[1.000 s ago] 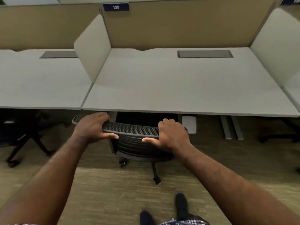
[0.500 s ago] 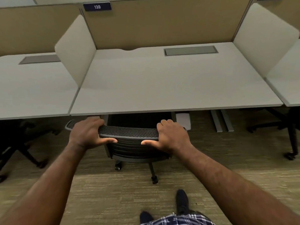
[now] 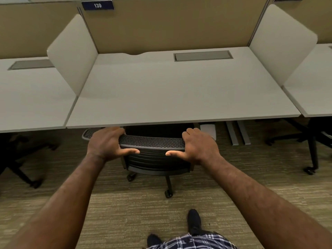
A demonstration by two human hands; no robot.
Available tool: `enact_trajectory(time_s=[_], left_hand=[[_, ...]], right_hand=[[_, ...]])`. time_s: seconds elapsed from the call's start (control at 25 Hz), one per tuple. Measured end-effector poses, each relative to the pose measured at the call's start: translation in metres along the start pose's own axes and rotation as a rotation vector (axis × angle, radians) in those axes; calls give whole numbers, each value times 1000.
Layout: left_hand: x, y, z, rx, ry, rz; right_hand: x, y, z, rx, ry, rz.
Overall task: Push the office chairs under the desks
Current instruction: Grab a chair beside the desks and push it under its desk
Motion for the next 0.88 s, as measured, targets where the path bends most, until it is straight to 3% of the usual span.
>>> enact_trajectory(time_s=[0.48,0.88], left_hand=[[-17,-51,129,81,-33,-8],[-23,-87,171,96,-9,16]], right_hand=[[10,26,143,81,113,-39],[13,21,200,71,84,-42]])
Point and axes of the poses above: each hand's wrist, its own y-axis away from the middle knuckle, its own x-axis out of the back of the hand, z = x × y, the point moved 2 cm from there along -y, towards the middle knuckle, and after that the axes turned 14 degrees about x, right-handed, at the moved point
